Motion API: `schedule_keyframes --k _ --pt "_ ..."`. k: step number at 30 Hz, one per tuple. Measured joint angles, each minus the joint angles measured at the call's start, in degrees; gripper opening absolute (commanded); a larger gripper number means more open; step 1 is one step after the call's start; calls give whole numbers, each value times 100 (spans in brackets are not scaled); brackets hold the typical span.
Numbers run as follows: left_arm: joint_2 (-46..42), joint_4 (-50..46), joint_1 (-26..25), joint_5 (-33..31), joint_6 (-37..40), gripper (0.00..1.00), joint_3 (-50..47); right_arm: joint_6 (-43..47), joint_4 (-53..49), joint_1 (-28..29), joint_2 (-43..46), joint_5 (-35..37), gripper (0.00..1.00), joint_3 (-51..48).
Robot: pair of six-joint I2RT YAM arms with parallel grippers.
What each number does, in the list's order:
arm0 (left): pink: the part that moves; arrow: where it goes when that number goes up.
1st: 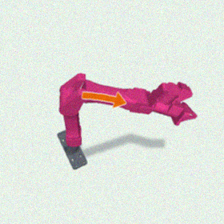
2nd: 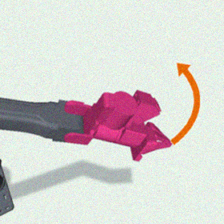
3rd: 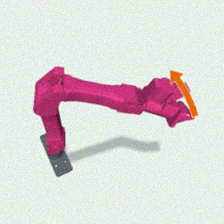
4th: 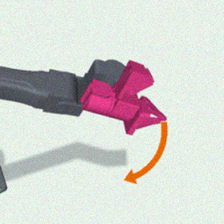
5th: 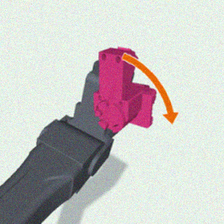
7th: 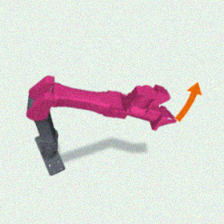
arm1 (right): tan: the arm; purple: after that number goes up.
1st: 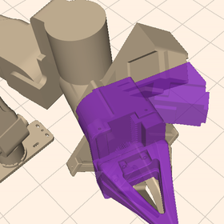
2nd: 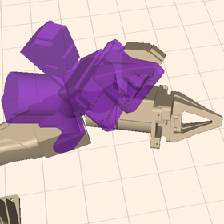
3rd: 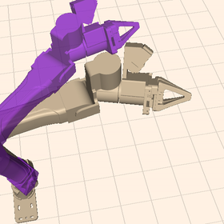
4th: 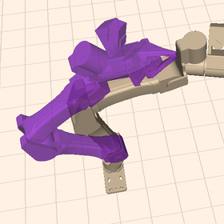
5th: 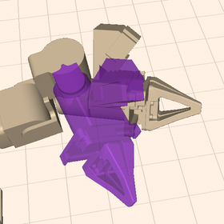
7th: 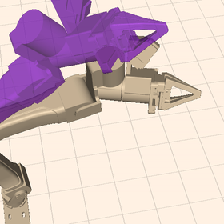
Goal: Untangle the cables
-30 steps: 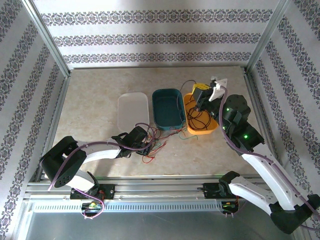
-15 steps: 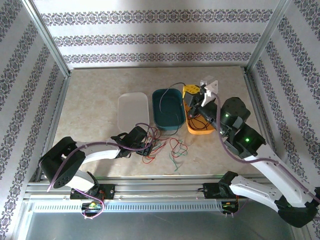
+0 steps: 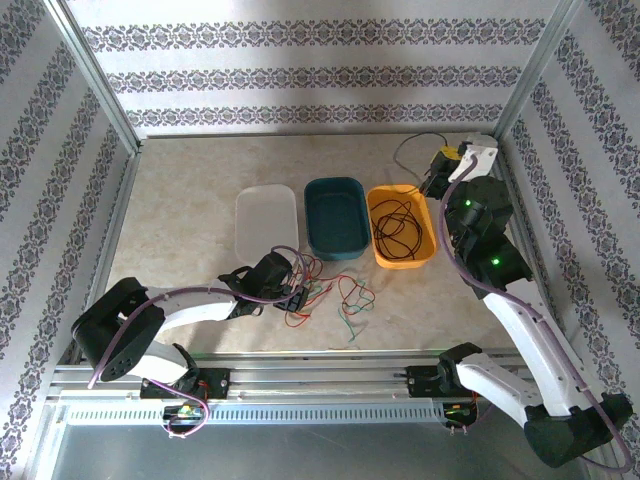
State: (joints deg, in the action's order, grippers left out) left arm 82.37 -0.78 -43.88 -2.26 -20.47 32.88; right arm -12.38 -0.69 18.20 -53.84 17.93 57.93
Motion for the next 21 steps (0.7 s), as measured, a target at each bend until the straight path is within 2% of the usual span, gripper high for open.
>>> schedule_keyframes --k 5,11,15,18,21 --pt "52 0 0 48 20 92 0 -389 -114 -514 -501 -315 0 -474" --pt "52 2 0 61 39 92 0 -664 -525 -525 -640 -673 0 -1307" --pt "52 2 0 61 68 92 0 -721 -669 -522 -483 -772 0 -1421" --pt "74 2 0 63 92 92 2 -695 -660 -522 -304 -669 0 -1416" --pt "105 7 0 74 103 92 13 -553 -658 -525 -111 -199 0 -1316"
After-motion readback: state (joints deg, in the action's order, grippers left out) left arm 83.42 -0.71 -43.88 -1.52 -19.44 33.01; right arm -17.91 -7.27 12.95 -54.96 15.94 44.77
